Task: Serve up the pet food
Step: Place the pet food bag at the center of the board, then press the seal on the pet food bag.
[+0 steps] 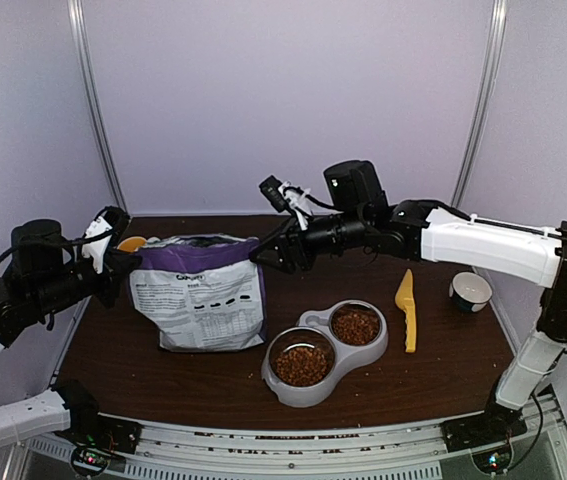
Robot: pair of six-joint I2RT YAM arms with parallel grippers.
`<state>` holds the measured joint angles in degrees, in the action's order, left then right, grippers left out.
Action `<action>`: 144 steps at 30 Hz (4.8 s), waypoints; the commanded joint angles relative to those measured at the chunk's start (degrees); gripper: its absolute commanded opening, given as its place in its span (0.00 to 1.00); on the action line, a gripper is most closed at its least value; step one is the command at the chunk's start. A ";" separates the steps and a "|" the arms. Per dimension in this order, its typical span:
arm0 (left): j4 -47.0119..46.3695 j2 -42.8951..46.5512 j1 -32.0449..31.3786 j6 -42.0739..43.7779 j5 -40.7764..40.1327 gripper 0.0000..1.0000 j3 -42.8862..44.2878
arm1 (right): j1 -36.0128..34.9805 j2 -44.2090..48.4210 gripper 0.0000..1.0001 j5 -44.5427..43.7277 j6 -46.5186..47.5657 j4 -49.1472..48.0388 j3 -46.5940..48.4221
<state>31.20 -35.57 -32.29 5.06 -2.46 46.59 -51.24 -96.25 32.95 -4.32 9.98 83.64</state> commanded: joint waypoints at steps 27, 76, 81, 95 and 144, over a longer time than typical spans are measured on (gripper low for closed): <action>-8.02 -0.07 0.48 -0.23 2.06 0.00 1.58 | -4.73 -9.01 0.63 -8.83 14.21 15.60 17.35; -3.46 12.37 0.48 2.50 -2.47 0.00 2.63 | -4.61 0.21 0.00 -0.65 -1.22 -0.51 6.96; 4.23 11.73 0.48 1.09 7.63 0.00 7.69 | -4.05 1.74 0.00 1.22 -3.22 -2.96 3.67; 0.83 2.16 -0.95 -3.76 25.56 0.00 6.53 | -2.85 10.36 0.00 -1.51 -4.69 -5.43 -7.30; 26.59 -40.93 -23.28 10.09 7.82 0.32 42.28 | -3.69 11.81 0.00 4.04 -3.68 -9.86 -10.06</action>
<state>58.17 -76.36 -55.68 14.70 6.76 88.40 -54.98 -86.89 36.07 -6.96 6.94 73.23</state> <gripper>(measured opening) 0.335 0.002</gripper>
